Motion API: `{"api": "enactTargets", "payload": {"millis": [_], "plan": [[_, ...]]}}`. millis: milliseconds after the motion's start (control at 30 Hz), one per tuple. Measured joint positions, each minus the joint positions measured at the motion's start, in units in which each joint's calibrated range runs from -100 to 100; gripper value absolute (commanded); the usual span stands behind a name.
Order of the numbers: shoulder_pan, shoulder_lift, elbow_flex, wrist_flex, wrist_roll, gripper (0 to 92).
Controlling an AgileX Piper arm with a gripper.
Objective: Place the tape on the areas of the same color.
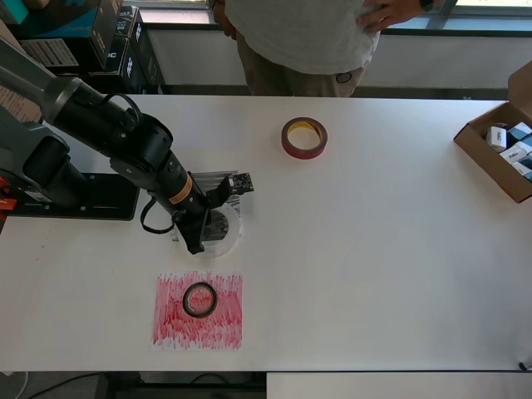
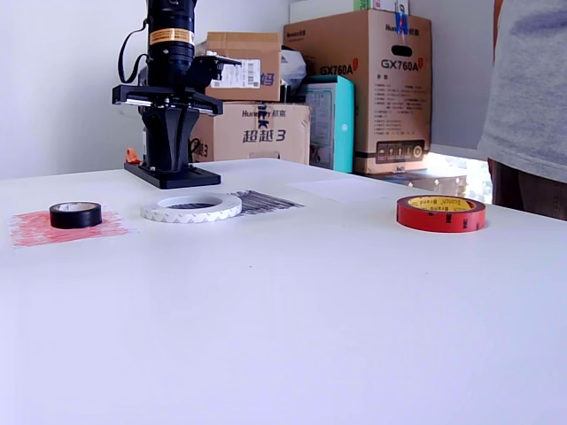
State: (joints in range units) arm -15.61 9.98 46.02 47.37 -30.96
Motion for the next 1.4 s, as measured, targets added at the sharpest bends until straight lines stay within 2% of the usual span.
{"api": "enactTargets", "payload": {"millis": [300,467,1400], "plan": [[-3.0,-0.3,0.0,0.0,-0.5,47.0],[-5.4,0.7,0.0,0.0,-0.5,60.8],[-5.1,3.4,0.0,-0.1,0.3,61.9]]}}
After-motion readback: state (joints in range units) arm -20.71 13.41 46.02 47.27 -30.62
